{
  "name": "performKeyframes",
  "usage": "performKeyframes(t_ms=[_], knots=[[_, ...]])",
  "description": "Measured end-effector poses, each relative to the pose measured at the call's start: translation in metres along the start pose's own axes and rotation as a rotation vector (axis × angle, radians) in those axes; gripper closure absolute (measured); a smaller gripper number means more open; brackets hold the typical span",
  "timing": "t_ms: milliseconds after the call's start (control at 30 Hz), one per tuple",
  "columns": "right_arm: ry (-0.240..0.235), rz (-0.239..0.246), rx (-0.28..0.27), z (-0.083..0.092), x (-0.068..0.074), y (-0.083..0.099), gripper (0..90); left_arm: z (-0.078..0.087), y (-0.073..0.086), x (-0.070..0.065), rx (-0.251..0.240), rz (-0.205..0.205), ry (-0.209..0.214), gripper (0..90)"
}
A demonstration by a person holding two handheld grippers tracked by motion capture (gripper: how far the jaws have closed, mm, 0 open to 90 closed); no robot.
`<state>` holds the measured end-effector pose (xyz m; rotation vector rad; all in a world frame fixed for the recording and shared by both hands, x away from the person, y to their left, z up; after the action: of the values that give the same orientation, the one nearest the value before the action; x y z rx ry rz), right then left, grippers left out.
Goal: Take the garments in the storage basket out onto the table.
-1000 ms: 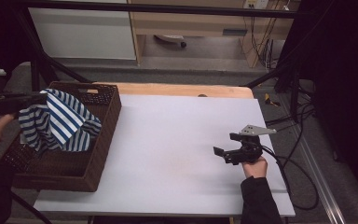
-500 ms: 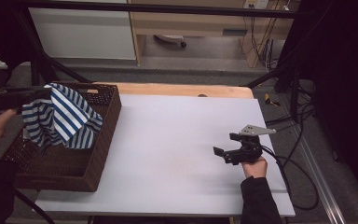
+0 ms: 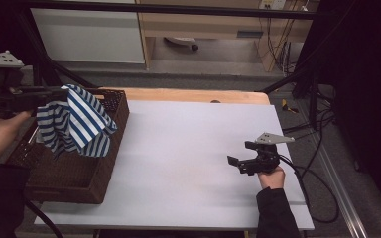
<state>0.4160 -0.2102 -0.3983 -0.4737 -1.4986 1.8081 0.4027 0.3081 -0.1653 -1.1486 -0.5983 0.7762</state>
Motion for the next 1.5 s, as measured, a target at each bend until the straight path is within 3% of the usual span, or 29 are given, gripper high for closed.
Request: performKeyframes(t_ms=[333, 867, 1500], knots=[[0.0, 0.0, 0.0, 0.0, 0.0, 0.0, 4.5, -0.013, -0.01, -0.017, -0.013, -0.016, 0.04, 84.8], [0.001, 0.0, -0.005, 0.001, 0.0, -0.001, 4.5, -0.039, -0.018, -0.047, 0.009, -0.052, 0.111, 84.8], [-0.001, 0.001, -0.005, 0.002, -0.001, -0.001, 4.5, -0.071, -0.013, -0.075, 0.047, -0.08, 0.18, 84.8]])
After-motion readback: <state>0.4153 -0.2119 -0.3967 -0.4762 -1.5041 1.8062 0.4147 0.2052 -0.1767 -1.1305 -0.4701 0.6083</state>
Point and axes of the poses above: each handheld gripper's, and its own axes: z roughly backward along the jaws, y roughly out of its underside, x roughly to its left, the point moved 4 cm from there along -z, roughly forward along the jaws, and after that the axes turned 15 degrees about -x, right-handed, at the moved point
